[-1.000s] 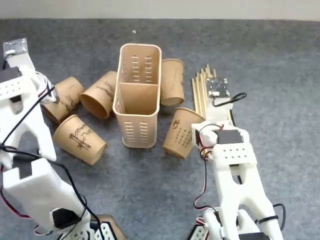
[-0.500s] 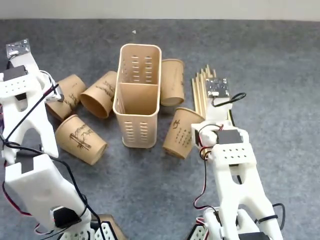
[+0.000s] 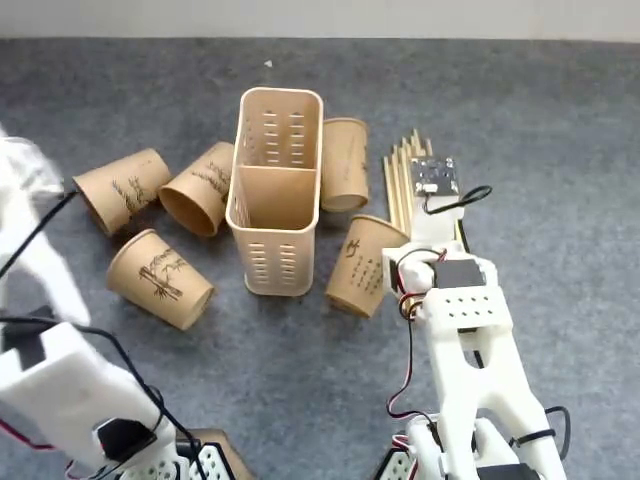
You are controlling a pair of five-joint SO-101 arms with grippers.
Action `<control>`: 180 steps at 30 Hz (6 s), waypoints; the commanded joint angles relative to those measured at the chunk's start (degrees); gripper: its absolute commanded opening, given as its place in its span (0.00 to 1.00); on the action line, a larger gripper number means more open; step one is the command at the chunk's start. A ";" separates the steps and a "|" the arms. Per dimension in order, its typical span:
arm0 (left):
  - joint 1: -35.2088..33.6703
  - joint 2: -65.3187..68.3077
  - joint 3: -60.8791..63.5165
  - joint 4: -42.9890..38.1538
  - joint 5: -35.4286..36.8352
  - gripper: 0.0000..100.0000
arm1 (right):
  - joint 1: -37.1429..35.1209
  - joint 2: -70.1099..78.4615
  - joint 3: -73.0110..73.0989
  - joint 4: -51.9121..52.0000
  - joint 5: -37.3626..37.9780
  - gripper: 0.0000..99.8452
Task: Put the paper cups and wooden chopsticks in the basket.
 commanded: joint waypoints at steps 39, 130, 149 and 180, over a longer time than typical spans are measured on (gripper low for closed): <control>3.21 4.62 -4.70 23.30 -24.44 0.21 | -2.95 0.40 1.98 -3.74 -0.09 0.14; 29.49 -35.56 29.41 23.03 -26.90 0.16 | -3.30 -0.22 4.35 -5.76 2.73 0.14; 27.56 -36.00 46.99 2.64 -27.25 0.01 | -3.21 -0.22 4.35 -5.76 2.90 0.14; -11.21 0.22 -1.45 13.27 -36.92 0.21 | -3.30 0.22 4.44 -6.02 2.99 0.14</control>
